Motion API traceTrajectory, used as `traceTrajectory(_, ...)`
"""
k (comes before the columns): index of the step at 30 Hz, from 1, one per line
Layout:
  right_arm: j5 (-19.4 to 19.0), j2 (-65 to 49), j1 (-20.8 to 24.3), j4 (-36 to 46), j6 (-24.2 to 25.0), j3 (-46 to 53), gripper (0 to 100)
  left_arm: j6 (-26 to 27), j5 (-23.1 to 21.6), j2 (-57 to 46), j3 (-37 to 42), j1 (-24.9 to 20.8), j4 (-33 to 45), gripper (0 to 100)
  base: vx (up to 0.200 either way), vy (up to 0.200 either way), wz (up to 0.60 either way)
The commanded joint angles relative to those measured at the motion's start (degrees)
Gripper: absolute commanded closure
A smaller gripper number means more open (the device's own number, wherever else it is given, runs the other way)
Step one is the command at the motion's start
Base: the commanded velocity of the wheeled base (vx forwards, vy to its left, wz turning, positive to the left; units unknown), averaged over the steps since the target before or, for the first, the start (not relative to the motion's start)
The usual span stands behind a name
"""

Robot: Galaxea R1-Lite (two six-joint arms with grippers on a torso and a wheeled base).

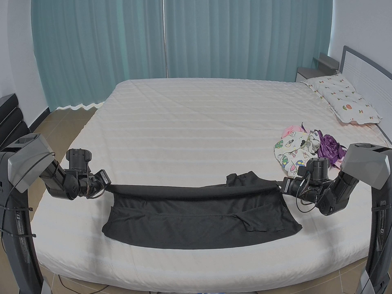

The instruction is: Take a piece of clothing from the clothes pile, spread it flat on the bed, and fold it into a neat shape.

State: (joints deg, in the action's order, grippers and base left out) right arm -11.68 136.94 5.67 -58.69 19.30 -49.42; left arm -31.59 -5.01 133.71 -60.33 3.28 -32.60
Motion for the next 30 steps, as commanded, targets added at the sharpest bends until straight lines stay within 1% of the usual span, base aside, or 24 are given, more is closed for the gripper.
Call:
traceTrajectory(1, -0.1, 0.0, -0.4, 0.06, -0.66, 3.19, 100, 1.26, 0.0, -0.11, 2.85, -0.03, -0.01, 100, 0.0, 0.0, 0.0)
traceTrajectory(5, -0.19, 0.7, -0.4, 0.06, -1.98, 4.77, 100, 2.41, 0.0, 0.24, 4.43, -0.38, -0.01, 100, 0.0, 0.0, 0.0)
traceTrajectory(11, -0.1, 2.9, 0.04, -0.03, -2.07, 4.77, 100, 3.72, 0.0, 1.21, 5.49, -0.47, -0.01, 100, 0.0, 0.0, 0.0)
traceTrajectory(17, -0.1, 4.22, 0.4, 0.06, -2.07, 4.6, 100, 3.64, 0.0, 1.91, 5.58, -1.08, 0.08, 100, 0.0, 0.0, 0.0)
traceTrajectory(18, -0.1, 4.22, 0.4, -0.03, -2.07, 4.6, 0, 3.64, 0.0, 1.91, 5.58, -1.08, 0.08, 0, 0.0, 0.0, 0.0)
traceTrajectory(25, -0.27, 1.23, 0.48, -0.64, -0.93, 4.42, 0, 3.02, 0.09, 2.26, 6.19, -1.96, 0.08, 0, 0.0, 0.0, 0.0)
traceTrajectory(30, -0.89, -1.67, 0.13, -0.73, 1.44, 3.28, 0, 2.49, 0.09, 1.56, 6.37, -1.43, 0.08, 0, 0.0, 0.0, 0.0)
